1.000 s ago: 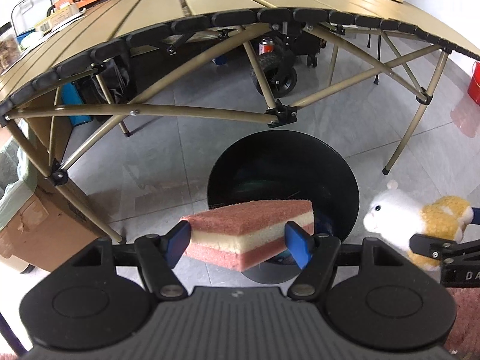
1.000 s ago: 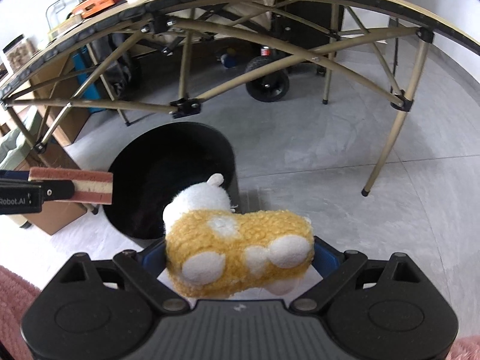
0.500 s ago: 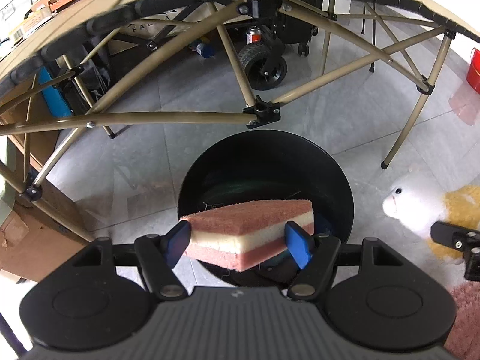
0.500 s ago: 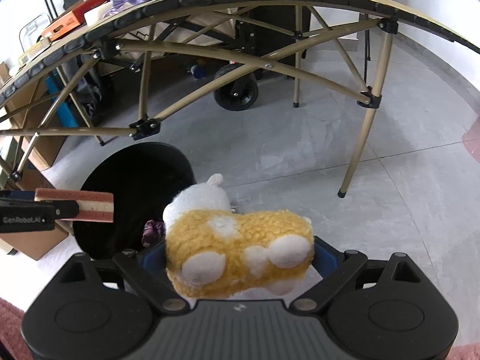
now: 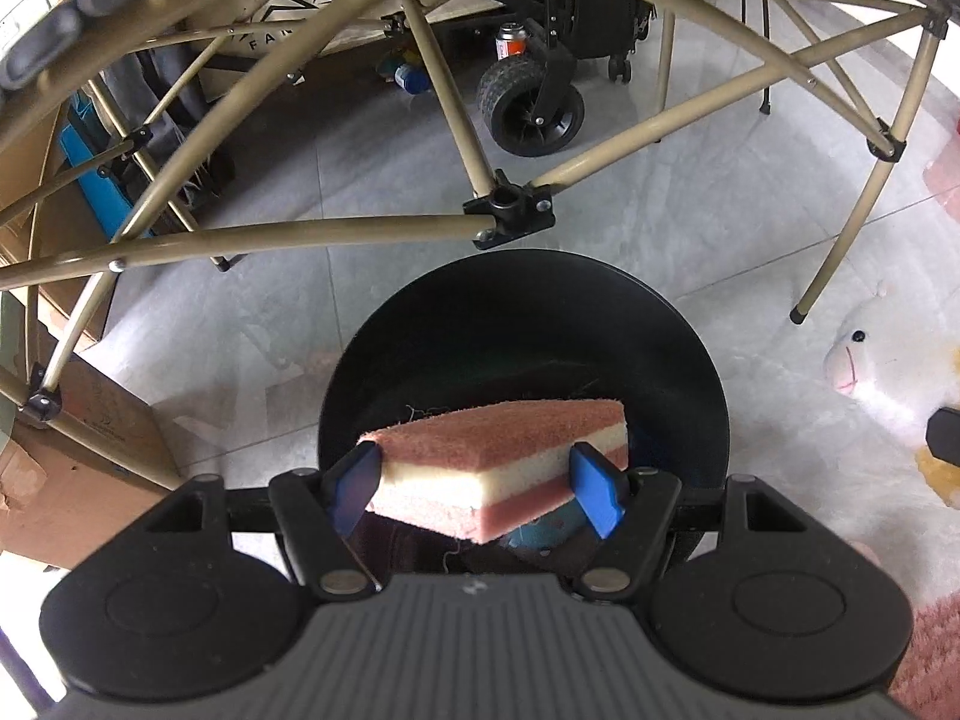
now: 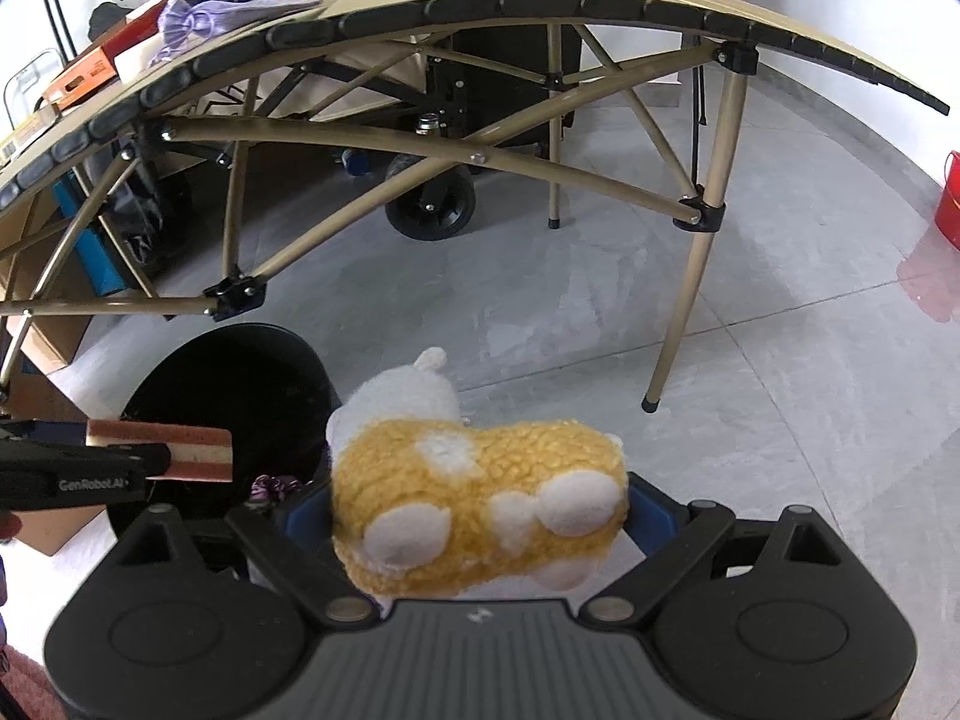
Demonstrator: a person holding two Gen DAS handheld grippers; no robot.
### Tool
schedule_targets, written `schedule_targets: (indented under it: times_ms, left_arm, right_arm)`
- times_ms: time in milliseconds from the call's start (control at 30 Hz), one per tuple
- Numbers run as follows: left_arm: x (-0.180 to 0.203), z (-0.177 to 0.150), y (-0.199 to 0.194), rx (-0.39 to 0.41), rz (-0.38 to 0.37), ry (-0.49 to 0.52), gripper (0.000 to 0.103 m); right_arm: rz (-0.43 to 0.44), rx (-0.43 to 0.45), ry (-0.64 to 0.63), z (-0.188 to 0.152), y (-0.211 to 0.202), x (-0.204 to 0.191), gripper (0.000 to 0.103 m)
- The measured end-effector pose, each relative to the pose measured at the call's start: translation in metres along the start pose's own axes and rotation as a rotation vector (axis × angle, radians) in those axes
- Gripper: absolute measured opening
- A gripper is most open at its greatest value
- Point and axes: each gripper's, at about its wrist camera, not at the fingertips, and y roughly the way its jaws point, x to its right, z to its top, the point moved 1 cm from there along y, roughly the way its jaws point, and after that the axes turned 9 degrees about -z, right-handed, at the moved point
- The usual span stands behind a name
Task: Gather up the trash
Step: 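Lower the left gripper over the bin and open it to drop the sponge, then lower the right gripper over the bin and open it to drop the plush sheep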
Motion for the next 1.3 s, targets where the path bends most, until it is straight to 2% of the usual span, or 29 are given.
schedule_targets:
  times_ms: [267,333,367,433,933,1100,1300]
  left_arm:
    - [0.008,0.005,0.019,-0.034,0.021,-0.016,0.071]
    - [0.007,0.006,0.021,-0.04,0.021,-0.028,0.075]
    - [0.006,0.005,0.022,-0.046,0.021,-0.037,0.079]
    - [0.003,0.005,0.023,-0.056,0.013,-0.057,0.102]
    - [-0.003,0.005,0.008,-0.037,0.002,-0.074,0.103]
    - [-0.021,0.003,-0.011,0.005,0.024,-0.103,0.103]
    - [-0.059,-0.002,-0.042,0.062,0.085,-0.165,0.103]
  right_arm:
    - [-0.022,-0.019,0.023,0.005,0.013,0.006,0.095]
    - [-0.021,-0.022,0.022,0.005,0.015,0.005,0.095]
    - [-0.019,-0.023,0.022,0.005,0.015,0.005,0.095]
    - [-0.017,-0.023,0.021,0.005,0.015,0.005,0.095]
    - [0.002,-0.002,0.01,0.009,0.009,-0.002,0.095]
    - [0.037,0.024,-0.022,0.014,0.001,-0.017,0.095]
    - [0.101,0.059,-0.115,0.025,-0.009,-0.055,0.095]
